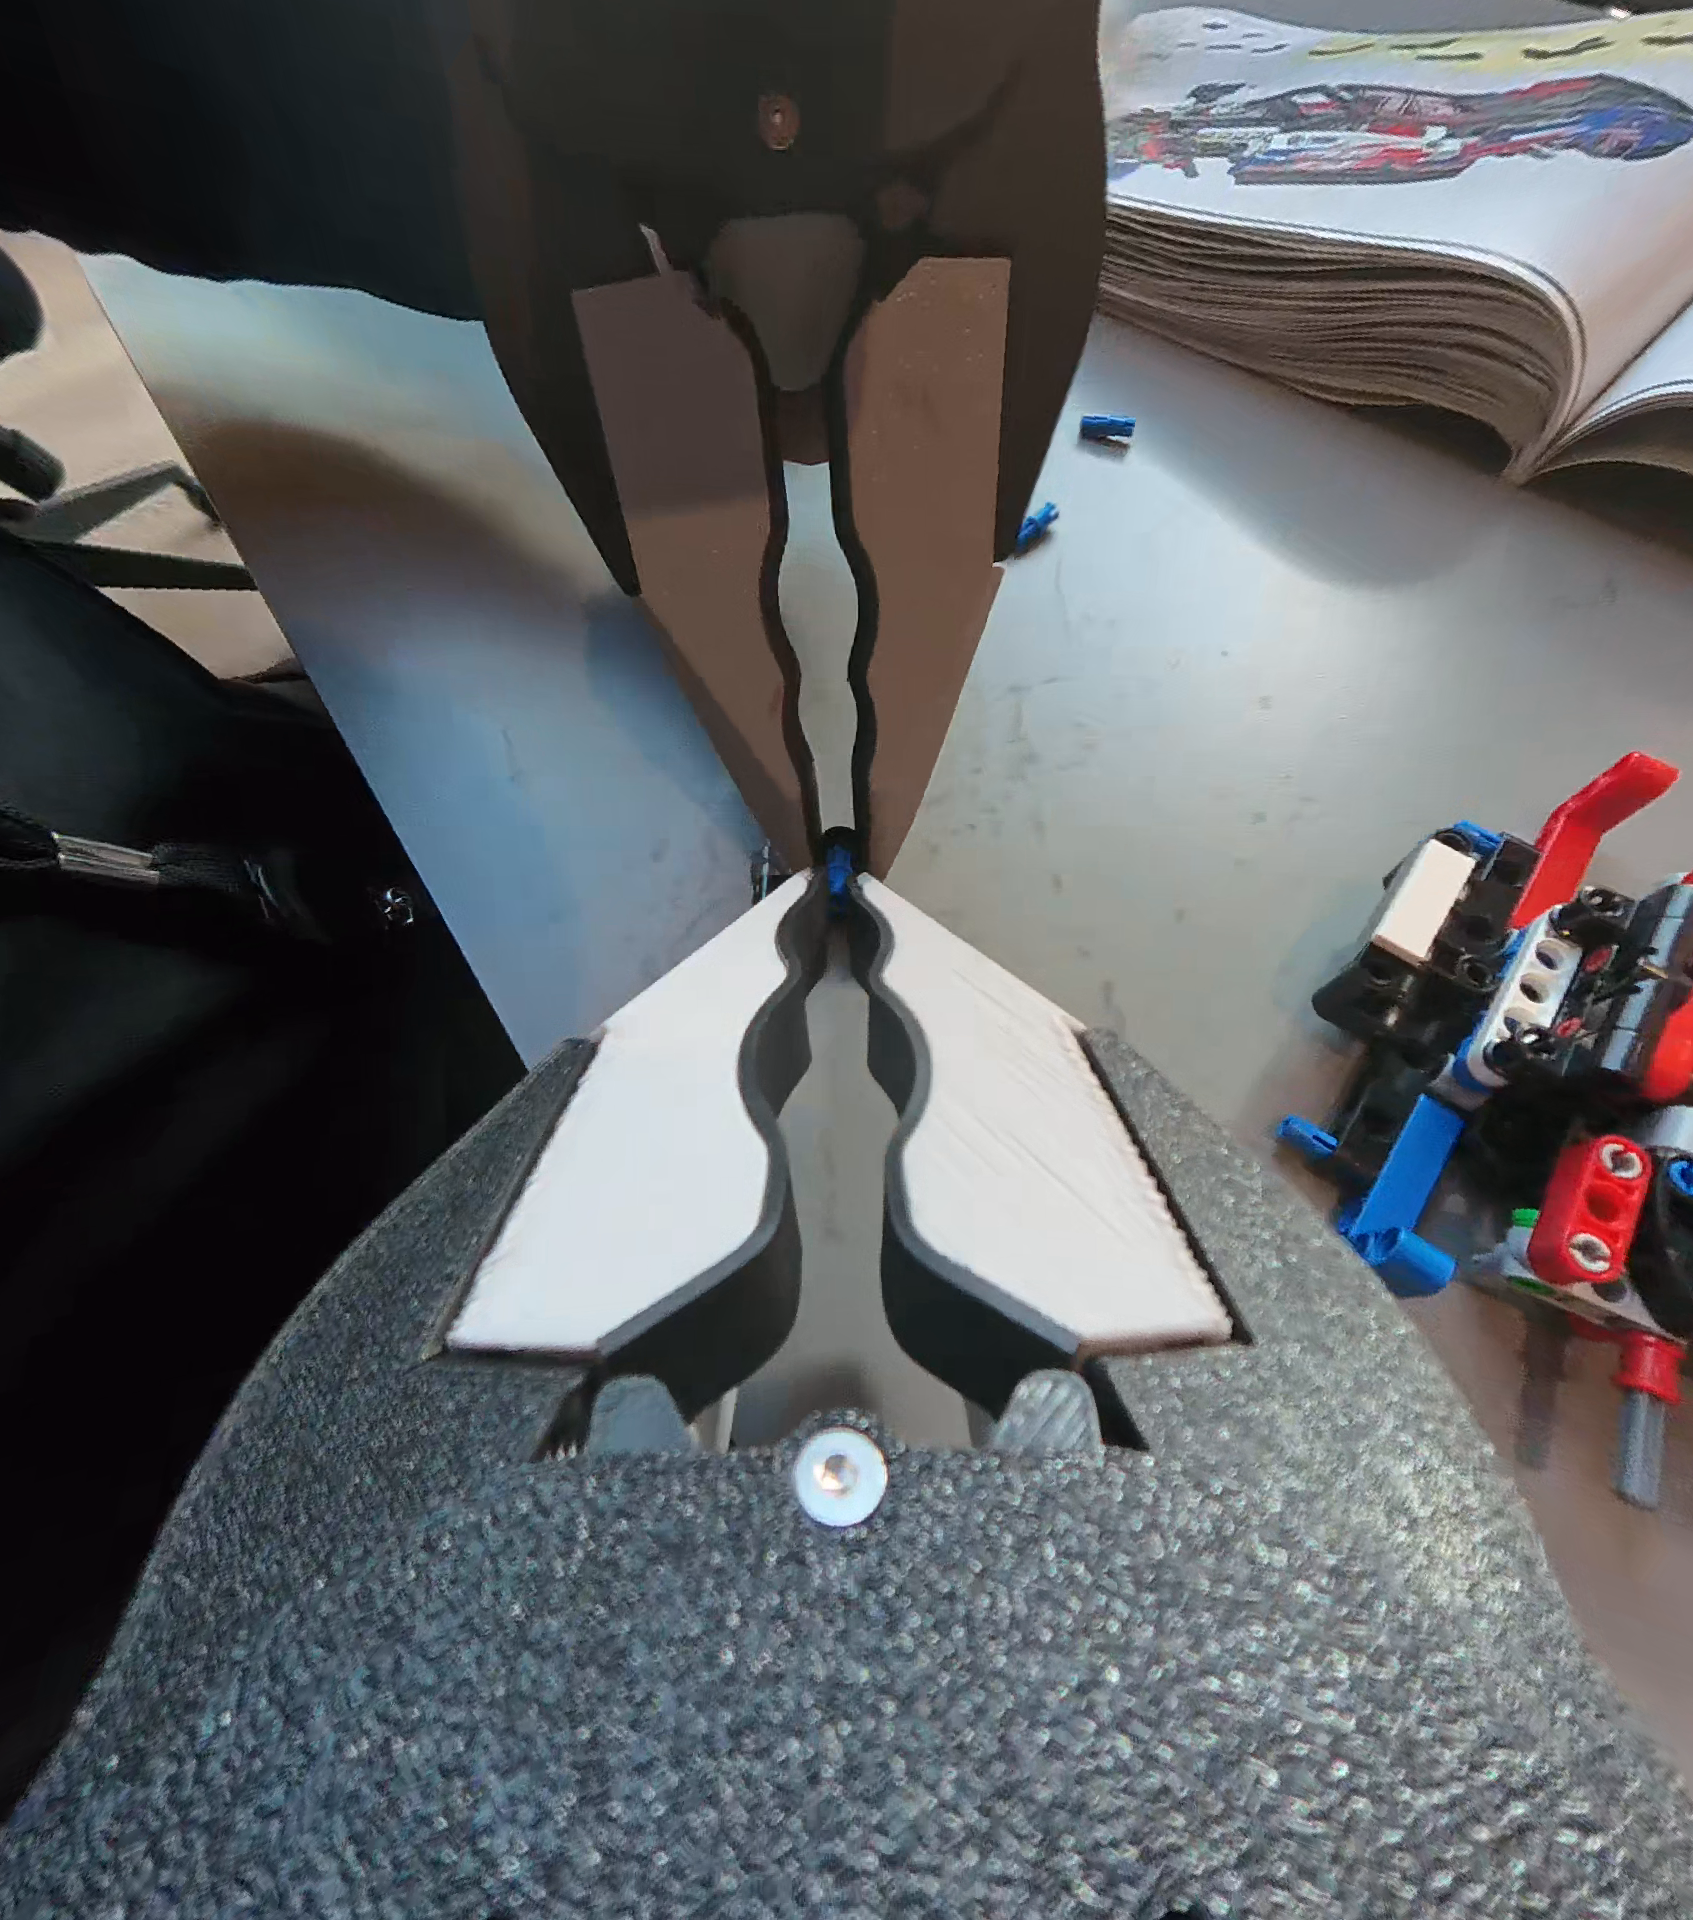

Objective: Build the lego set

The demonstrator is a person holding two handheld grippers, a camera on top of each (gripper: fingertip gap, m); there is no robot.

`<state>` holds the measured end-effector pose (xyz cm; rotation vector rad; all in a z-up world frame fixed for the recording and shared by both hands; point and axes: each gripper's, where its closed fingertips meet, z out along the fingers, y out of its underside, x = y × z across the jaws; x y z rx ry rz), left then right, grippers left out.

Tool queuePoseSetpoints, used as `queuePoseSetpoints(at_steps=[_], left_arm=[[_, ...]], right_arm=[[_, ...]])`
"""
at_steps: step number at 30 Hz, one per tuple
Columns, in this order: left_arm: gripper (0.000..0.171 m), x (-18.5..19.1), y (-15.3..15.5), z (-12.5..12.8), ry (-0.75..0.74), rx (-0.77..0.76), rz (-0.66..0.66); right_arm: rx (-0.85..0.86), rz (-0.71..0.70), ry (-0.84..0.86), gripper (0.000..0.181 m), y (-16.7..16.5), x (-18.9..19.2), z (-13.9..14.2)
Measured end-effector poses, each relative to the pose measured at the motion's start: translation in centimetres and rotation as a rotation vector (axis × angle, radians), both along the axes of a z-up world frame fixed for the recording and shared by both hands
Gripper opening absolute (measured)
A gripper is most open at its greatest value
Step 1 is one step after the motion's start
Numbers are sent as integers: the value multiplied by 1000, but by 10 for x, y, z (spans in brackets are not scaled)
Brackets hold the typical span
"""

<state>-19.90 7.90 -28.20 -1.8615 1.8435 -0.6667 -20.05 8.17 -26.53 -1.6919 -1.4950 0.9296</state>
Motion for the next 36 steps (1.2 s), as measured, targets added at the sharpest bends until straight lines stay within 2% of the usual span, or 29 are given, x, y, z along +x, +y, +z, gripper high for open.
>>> queuePoseSetpoints(at_steps=[5,9,23,27,31,36], left_arm=[[4,0,0,0,-3,-4,8],[5,3,-2,0,0,9,0],[6,1,5,1,-15,12,30],[23,-2,5,1,-11,-10,47],[29,-10,7,2,30,11,70],[28,-13,8,10,12,32,113]], right_arm=[[11,4,-16,2,0,1,-4],[91,4,-74,0,-2,0,-16],[-20,-12,-42,2,5,12,-10],[-31,-12,-76,2,8,19,-10],[-97,-12,-48,3,7,23,-7],[-111,-2,-58,2,6,23,-9]])
